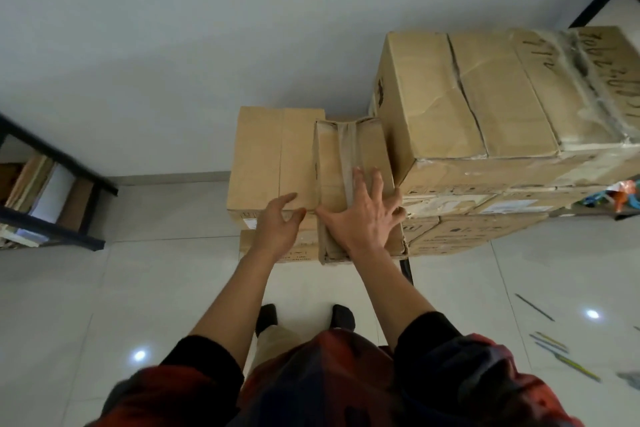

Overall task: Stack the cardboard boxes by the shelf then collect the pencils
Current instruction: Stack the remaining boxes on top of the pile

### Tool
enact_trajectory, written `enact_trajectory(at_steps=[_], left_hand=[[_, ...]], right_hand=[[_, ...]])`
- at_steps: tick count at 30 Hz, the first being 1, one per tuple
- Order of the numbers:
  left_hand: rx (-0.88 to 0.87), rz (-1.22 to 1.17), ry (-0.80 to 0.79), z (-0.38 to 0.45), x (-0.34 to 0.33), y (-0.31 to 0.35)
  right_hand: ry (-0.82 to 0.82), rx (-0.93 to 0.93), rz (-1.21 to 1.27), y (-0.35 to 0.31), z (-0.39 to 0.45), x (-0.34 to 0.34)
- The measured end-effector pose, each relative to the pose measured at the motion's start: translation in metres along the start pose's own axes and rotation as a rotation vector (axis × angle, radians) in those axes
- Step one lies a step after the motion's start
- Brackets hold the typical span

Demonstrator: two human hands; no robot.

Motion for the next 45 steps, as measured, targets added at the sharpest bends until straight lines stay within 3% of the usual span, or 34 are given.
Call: enact_trajectory(at_steps=[2,5,10,27,40,45], left_hand=[[-0.039,0.344,0.032,0.02,0.006,-0.014],[0.104,0.705,-0.063,0.044,0.011,-0.029],[0.269,0.85,-0.209,0.056,0.021,-0.056],[0.254,0.809,-0.142,0.063,0.022,-0.069],[0.282,0.843,-0.125,0.061,0.008,-0.064],[0.203,0.857,-0.147,0.057,-0.003,-0.057]], right_hand=[[0.021,-0.046,-0.003,0.001,0.002,0.0],[0.035,-0.069,-0.012,-0.001,0.007,-0.001],[0.052,-0.084,-0.038,-0.009,0.015,-0.008],[-0.043,-0.067,-0.091,-0.008,0.07,-0.044],[-0.354,0.03,-0.112,0.029,0.076,-0.084],[-0.417,0.011,-0.087,0.026,0.101,-0.082]])
Point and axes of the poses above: each hand's wrist, its own z-axis towards the middle knuckle, its own x-axis out of the back of the hand, y = z × x, the point moved 4 cm from there along z, towards the middle knuckle, and after that the axes turned 5 degrees about x, right-handed, at the moved point
